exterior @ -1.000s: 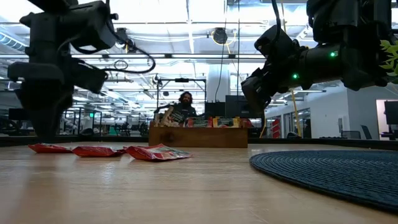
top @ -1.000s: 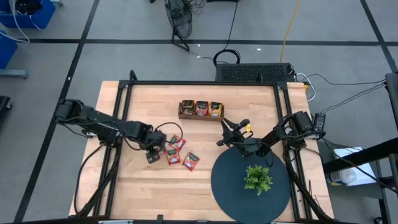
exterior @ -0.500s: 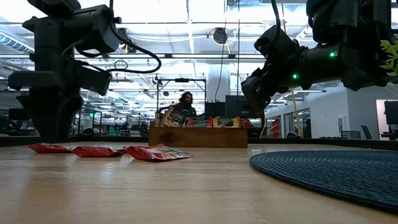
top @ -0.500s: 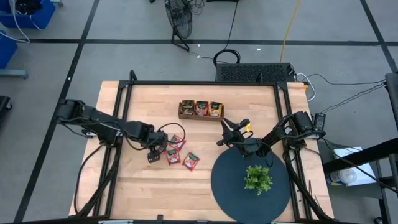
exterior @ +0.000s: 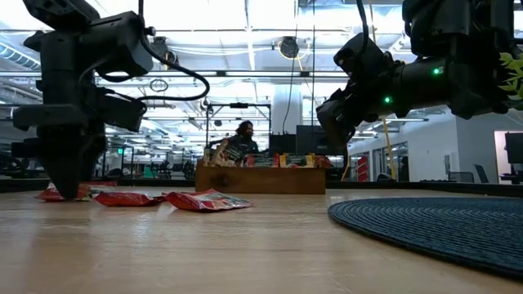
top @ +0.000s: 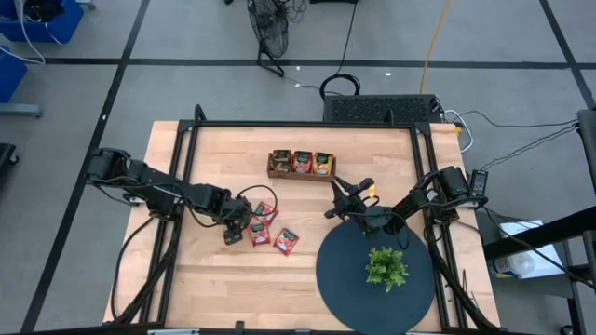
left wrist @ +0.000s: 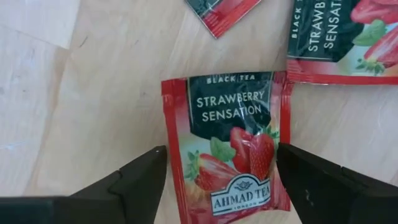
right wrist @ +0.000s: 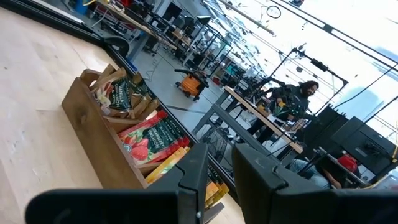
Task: Pick & Place Tea
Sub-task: Put the red tea bag into the middle section wooden organizer
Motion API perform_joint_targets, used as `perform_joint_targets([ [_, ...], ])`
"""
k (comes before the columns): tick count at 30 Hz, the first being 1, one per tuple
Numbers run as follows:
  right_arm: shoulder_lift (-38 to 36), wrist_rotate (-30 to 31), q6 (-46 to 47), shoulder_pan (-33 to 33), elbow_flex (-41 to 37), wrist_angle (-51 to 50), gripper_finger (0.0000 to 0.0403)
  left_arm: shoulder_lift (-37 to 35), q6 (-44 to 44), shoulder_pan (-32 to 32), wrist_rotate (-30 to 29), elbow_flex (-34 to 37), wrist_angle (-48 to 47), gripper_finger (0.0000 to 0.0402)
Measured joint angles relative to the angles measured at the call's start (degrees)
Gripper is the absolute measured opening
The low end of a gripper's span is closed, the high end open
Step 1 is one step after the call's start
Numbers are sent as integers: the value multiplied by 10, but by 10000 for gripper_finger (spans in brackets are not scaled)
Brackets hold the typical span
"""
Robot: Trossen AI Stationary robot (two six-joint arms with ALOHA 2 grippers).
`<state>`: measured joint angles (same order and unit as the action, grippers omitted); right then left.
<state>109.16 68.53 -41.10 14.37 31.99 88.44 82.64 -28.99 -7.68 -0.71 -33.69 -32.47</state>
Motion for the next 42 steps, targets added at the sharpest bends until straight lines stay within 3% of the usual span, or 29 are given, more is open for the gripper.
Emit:
perform_joint_targets([
  [5, 0, -3, 0, 0, 0, 0, 61, -3, 9, 0, 6, -3, -7, 262],
  [12, 0, -11, 1, 0, 0, 0, 61, -11, 37, 2, 12, -11, -28, 156],
  [20, 0, -15, 22, 0, 0, 0, 61, -25, 111, 17, 2, -124, -68, 13],
  [23, 0, -24, 25, -1, 0, 0, 61, -25, 159, 24, -71, -173, -15, 11],
  [26, 0, -28, 26, -1, 0, 0, 61, -26, 242, 34, -157, -200, 102, 11],
  [32, 0, -27, 26, -1, 0, 0, 61, -25, 372, 85, -185, -184, 331, 10],
  [34, 0, -27, 26, -1, 0, 0, 61, -25, 395, 111, -174, -175, 379, 14],
  [42, 0, -27, 25, -1, 0, -1, 61, 39, 406, 207, 9, -153, 516, 8],
])
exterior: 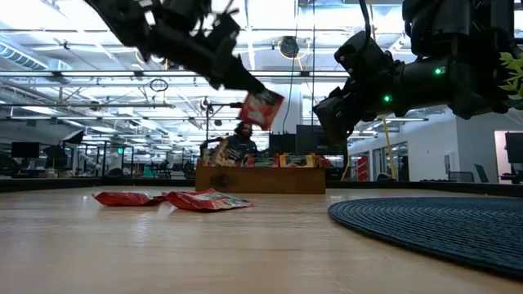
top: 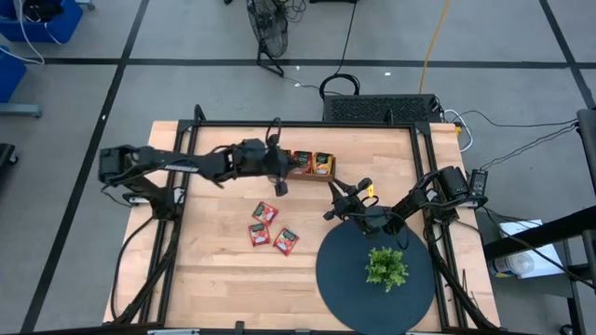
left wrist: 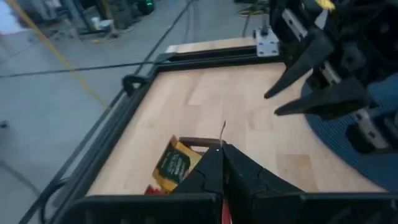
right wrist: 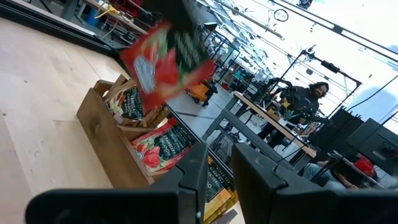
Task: Pick & Place Tea
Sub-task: Put the red tea bag into the middle section wooden organizer
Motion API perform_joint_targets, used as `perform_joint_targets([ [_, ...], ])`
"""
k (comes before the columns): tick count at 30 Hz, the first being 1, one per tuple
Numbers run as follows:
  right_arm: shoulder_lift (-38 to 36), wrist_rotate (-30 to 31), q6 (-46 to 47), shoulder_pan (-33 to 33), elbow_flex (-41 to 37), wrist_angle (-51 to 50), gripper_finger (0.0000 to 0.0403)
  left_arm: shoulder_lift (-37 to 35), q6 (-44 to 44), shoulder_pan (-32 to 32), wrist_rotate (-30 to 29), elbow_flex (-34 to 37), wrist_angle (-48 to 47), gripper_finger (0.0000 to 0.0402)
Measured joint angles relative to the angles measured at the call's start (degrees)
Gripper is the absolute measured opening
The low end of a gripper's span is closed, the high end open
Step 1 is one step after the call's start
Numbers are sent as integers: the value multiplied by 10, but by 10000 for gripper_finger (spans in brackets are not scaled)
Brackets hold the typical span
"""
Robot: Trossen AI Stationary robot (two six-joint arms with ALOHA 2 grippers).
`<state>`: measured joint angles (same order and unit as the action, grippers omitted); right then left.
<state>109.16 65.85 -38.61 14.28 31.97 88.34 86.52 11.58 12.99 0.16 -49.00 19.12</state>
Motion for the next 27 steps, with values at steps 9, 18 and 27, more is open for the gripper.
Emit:
perform_joint_targets([
  [9, 0, 1, 0, -2, 0, -3, 61, 150, 69, 41, 73, 0, 197, 8],
  [18, 0, 2, 3, -2, 0, -16, 61, 169, 78, 77, 84, 0, 211, 4],
  [27, 0, 3, 19, -4, 0, -34, 61, 168, 78, 106, 109, 27, 216, 4],
])
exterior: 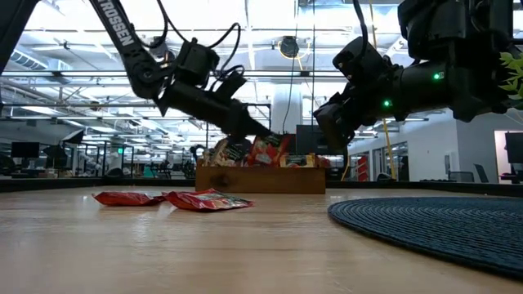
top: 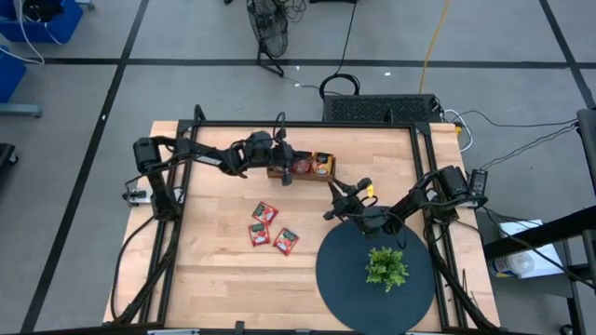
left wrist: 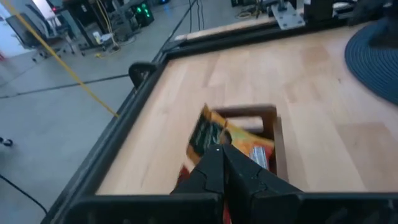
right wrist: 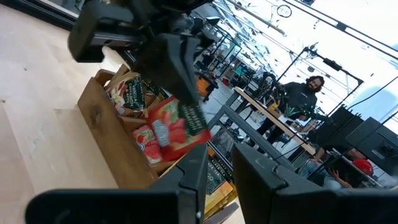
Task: Pick & Place Tea
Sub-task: Put the red tea bag into the middle section wooden organizer
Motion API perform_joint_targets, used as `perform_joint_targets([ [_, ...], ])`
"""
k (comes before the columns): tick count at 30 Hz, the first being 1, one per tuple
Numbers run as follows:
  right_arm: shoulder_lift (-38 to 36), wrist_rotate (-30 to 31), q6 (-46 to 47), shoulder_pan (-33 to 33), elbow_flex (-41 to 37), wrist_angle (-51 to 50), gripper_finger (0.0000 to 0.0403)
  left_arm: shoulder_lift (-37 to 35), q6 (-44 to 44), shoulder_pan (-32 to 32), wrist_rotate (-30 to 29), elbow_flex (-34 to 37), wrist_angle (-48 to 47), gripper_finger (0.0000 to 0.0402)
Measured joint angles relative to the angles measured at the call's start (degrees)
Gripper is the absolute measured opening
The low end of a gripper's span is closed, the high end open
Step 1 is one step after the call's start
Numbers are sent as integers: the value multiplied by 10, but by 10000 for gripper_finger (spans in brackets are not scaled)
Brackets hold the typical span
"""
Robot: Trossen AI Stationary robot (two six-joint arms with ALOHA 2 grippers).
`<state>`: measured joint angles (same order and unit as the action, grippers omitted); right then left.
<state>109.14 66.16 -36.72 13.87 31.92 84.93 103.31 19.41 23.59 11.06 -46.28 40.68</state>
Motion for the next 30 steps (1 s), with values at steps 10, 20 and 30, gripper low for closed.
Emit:
perform_joint_targets([
  [10, 0, -2, 3, -4, 0, 1, 61, 0, -18, 12, 31, 27, 37, 3],
  [20, 0, -3, 16, -4, 0, 1, 61, 13, -10, 15, 31, 28, 28, 3],
  [30, 0, -3, 16, -4, 0, 1, 61, 25, -35, 22, 13, 28, 37, 4],
])
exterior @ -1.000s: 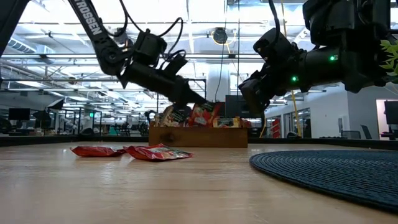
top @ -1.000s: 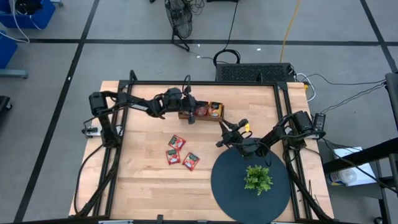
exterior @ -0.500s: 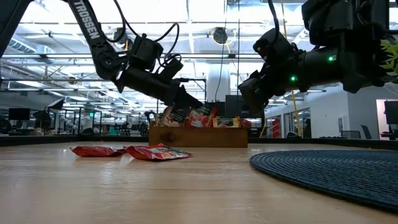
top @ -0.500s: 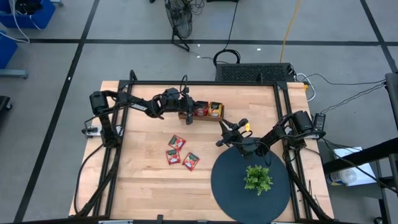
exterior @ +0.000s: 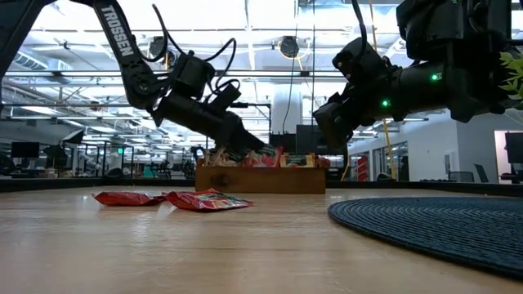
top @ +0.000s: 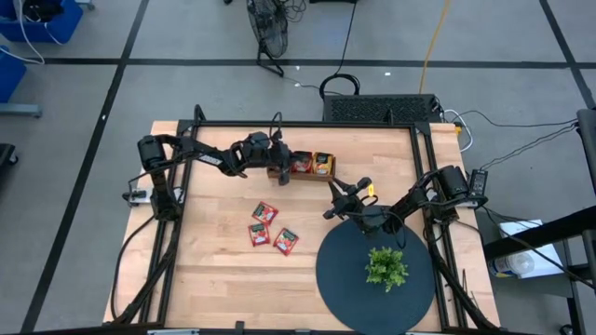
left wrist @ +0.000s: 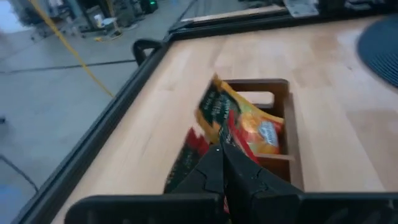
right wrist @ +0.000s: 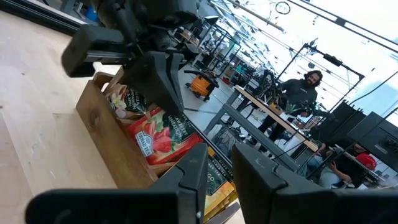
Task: Pick & Place Tea
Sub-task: Put the red tea bag into the middle section wooden organizer
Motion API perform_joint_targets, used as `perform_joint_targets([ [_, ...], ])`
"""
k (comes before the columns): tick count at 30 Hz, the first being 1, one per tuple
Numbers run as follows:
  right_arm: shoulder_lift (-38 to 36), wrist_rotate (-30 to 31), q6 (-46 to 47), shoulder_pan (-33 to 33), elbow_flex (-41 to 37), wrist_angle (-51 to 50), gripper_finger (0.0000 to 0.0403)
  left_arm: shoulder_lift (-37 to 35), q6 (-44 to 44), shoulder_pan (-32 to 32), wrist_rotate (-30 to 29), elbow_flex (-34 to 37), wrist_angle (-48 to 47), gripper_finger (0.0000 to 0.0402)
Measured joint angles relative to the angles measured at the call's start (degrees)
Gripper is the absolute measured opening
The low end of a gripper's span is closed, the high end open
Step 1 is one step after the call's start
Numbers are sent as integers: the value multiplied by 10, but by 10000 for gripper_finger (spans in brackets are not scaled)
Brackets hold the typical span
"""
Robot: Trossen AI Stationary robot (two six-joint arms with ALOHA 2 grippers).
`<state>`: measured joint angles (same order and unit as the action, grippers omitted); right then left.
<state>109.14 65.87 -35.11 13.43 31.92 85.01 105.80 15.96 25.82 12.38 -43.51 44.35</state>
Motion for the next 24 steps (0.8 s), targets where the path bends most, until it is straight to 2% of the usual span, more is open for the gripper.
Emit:
perform_joint_targets([
  [4, 0, 0, 0, 0, 0, 0, 61, 0, -27, 0, -29, -1, 22, 19],
  [9, 0, 0, 0, 0, 0, 0, 61, 0, -10, -9, -86, 0, 25, 64],
  [14, 0, 0, 0, 0, 0, 0, 61, 0, 2, -20, -119, 0, 24, 106],
  [20, 0, 0, 0, 0, 0, 0, 61, -17, 17, -48, -167, -1, 29, 140],
  [22, 0, 0, 0, 0, 0, 0, 61, -37, -4, -62, -177, -2, 15, 147],
  [24, 0, -1, 0, 0, 0, 0, 61, -62, -14, -79, -187, -24, -51, 148],
])
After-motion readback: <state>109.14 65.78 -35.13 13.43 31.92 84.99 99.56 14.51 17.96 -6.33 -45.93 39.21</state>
